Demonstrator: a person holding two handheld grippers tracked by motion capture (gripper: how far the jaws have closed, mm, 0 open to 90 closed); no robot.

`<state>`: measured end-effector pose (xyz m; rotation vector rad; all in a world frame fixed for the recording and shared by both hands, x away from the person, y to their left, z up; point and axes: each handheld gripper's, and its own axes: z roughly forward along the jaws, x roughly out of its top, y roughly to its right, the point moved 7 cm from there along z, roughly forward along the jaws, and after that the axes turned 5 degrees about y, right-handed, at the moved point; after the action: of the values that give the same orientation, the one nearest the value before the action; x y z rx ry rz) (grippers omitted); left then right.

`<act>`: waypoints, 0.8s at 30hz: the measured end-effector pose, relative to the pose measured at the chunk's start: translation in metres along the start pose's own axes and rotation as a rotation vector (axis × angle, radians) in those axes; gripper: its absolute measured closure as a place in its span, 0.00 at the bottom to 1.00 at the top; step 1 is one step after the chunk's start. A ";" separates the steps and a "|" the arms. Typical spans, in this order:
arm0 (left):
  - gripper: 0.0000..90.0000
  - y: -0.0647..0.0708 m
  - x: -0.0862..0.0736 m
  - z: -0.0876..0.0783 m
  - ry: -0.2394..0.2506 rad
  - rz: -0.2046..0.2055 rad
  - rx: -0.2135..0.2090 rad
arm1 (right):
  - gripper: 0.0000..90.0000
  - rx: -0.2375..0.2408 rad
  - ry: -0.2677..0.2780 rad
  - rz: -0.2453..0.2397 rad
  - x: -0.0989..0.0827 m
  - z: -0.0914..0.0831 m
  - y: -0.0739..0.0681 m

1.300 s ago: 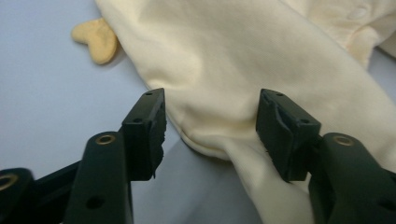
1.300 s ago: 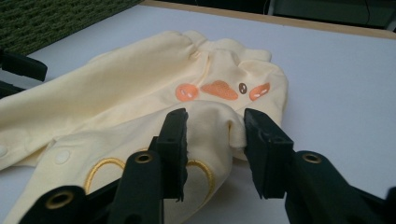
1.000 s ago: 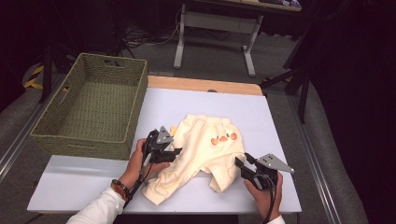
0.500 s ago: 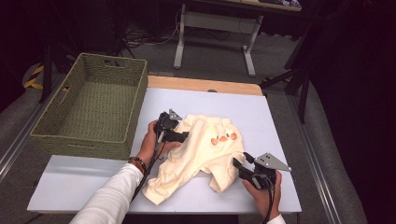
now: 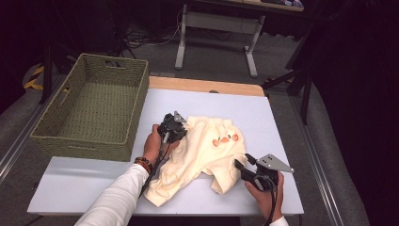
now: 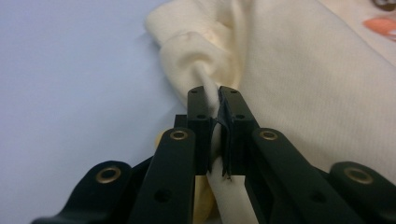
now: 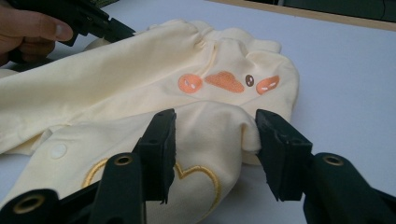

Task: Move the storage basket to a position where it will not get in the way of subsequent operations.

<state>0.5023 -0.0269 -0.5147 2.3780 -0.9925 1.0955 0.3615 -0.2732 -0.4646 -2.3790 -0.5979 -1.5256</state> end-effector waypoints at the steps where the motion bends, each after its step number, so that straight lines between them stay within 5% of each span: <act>1: 0.93 -0.004 -0.001 -0.001 0.004 -0.004 0.031 | 0.54 -0.001 0.000 0.002 0.000 0.000 0.000; 5: 0.93 -0.023 -0.005 -0.009 0.017 -0.091 0.125 | 0.52 -0.008 0.014 0.013 0.002 -0.002 0.002; 12: 0.94 -0.036 -0.007 -0.018 0.003 -0.129 0.208 | 0.51 -0.018 0.038 0.013 0.005 -0.006 0.003; 17: 0.93 -0.058 -0.006 -0.030 0.021 -0.194 0.290 | 0.51 -0.035 0.072 0.027 0.010 -0.014 0.011; 24: 0.83 -0.056 -0.003 -0.035 0.056 -0.225 0.299 | 0.51 -0.037 0.038 0.029 0.004 -0.012 0.014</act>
<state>0.5230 0.0328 -0.4955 2.5950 -0.5550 1.2888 0.3601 -0.2903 -0.4558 -2.3693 -0.5288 -1.5785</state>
